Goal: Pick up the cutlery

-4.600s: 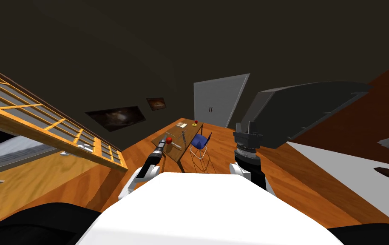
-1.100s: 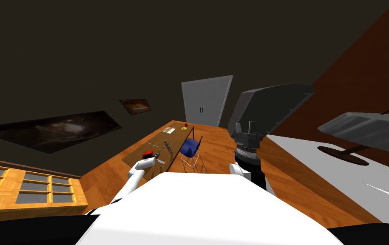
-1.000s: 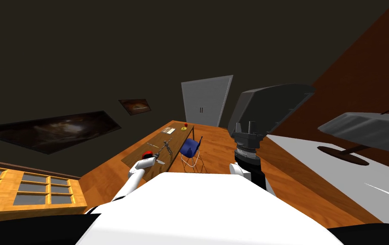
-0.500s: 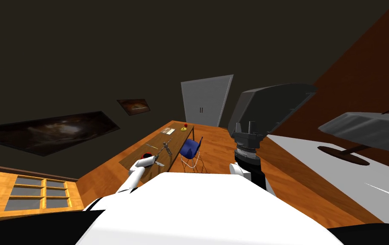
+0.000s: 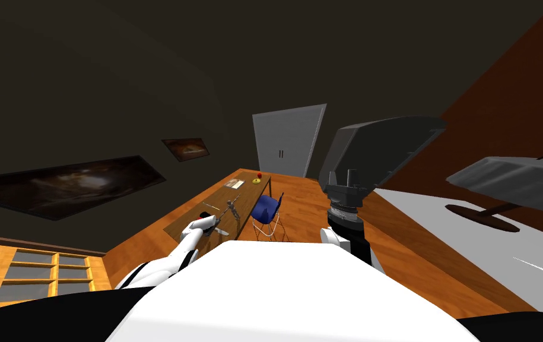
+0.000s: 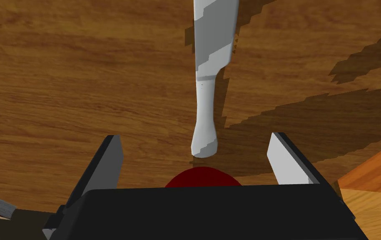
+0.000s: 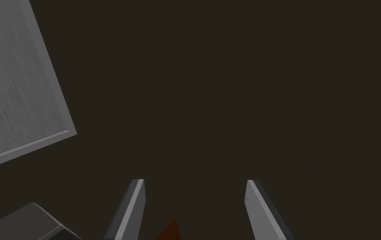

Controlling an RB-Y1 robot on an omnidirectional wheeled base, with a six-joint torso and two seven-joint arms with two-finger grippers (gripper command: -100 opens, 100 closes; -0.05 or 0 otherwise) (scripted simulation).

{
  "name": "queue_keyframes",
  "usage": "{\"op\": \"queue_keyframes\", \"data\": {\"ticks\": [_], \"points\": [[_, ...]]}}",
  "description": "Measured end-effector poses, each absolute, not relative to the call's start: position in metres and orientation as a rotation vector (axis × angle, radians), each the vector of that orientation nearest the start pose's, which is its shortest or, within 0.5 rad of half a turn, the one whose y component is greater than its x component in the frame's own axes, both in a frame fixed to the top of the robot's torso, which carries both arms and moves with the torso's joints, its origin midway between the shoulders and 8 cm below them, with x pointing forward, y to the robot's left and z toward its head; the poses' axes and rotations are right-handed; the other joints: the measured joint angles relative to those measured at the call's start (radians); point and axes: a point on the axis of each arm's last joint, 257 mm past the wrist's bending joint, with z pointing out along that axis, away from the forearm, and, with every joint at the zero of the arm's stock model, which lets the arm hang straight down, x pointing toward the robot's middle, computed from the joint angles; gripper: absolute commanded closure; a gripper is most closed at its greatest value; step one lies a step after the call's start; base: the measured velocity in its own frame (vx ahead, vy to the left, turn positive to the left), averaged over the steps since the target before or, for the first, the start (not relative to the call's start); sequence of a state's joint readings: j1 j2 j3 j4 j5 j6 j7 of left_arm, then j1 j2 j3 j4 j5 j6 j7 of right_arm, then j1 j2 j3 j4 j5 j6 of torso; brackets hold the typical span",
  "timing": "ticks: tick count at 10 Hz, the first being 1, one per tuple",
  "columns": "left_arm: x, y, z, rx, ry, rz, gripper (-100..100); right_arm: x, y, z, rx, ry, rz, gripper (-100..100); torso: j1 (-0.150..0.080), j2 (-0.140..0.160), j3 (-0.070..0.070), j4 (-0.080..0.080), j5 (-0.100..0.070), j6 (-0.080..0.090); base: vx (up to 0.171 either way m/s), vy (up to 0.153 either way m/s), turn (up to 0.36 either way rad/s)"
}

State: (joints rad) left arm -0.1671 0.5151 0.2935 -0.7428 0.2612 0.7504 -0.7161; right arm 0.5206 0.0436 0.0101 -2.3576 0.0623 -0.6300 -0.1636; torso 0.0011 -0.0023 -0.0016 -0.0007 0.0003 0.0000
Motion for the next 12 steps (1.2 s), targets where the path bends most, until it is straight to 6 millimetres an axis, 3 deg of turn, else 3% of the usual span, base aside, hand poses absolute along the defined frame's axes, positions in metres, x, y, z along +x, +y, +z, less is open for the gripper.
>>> {"op": "queue_keyframes", "data": {"ticks": [9, 10, 11, 12], "points": [[0.277, 0.569, -0.531, -1.834, 2.29, 0.232, -100, 0.303, -0.266, 0.074, 0.544, 0.45, 1.457, 0, 0.001, 0.001, 0.0, 0.0, 0.0, 0.0, 0.033, 0.023, 0.005], [0.276, 0.569, -0.531, -1.836, 2.293, 0.232, 0, 0.303, -0.266, 0.074, 0.544, 0.45, 1.457, 0, 0.0, 0.002, 0.001, 0.0, 0.0, 0.0, 0.0, 0.0, 0.0], [0.277, 0.569, -0.531, -1.836, 2.292, 0.232, -100, 0.303, -0.266, 0.074, 0.544, 0.45, 1.457, 0, -0.001, 0.003, 0.001, 0.0, 0.0, 0.0, -0.079, 0.058, -0.331], [0.273, 0.568, -0.534, -1.864, 2.275, 0.238, -100, 0.303, -0.266, 0.074, 0.543, 0.45, 1.458, 0, 0.001, 0.007, 0.004, 0.001, 0.0, 0.001, -0.091, 0.081, -0.218]]}}
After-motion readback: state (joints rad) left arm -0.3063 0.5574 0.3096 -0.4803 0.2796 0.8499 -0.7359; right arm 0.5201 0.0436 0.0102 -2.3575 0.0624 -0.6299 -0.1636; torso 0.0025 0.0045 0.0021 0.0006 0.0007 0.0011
